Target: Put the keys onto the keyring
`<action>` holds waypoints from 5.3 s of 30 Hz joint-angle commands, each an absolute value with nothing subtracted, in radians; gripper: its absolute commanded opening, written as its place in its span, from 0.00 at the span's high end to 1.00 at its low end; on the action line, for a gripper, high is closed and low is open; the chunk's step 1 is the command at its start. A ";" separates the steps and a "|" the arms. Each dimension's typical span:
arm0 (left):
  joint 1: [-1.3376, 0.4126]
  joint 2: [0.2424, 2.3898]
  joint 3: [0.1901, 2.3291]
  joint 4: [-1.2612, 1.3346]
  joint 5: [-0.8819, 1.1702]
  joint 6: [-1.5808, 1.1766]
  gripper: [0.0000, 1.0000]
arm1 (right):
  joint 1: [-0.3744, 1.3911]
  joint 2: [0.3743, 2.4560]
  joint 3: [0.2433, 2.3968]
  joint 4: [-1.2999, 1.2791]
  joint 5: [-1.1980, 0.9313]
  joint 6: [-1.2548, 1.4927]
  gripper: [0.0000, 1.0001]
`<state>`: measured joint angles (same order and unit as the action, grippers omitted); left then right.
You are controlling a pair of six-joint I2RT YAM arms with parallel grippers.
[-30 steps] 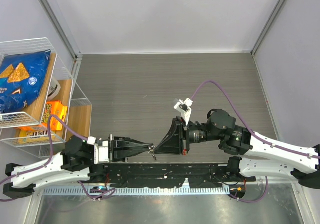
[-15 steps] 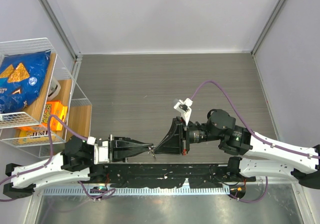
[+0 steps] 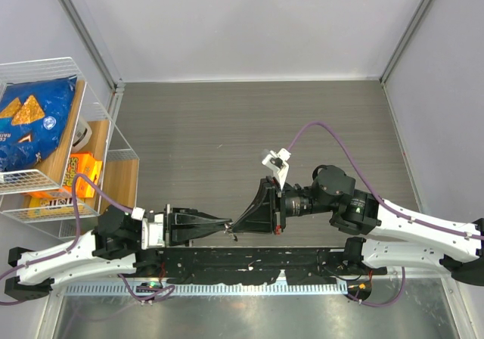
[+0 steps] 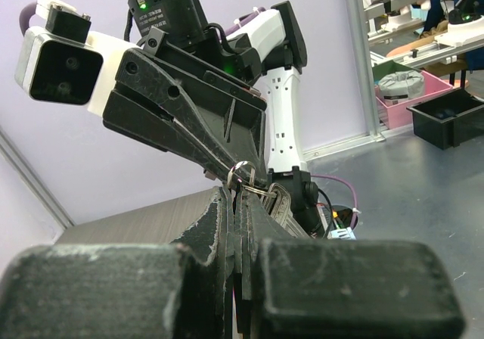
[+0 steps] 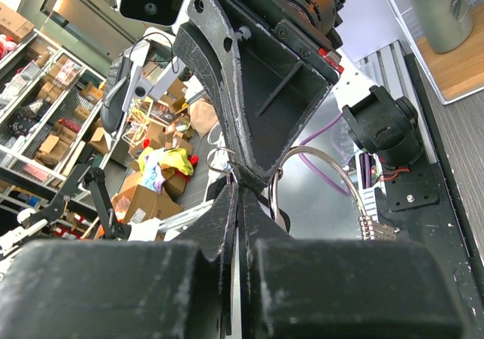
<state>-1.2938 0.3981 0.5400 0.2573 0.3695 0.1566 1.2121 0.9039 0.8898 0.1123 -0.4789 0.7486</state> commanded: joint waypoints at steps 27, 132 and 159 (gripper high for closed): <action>-1.295 0.449 0.587 0.215 0.316 0.199 1.00 | 1.216 0.867 0.933 0.169 -0.454 0.752 0.94; -1.296 0.357 0.520 0.023 -0.184 0.023 1.00 | 0.977 1.132 0.626 -0.118 0.192 0.736 0.38; -1.296 0.337 0.511 0.038 -0.175 0.020 1.00 | 0.992 1.341 0.643 -0.015 0.199 0.844 0.50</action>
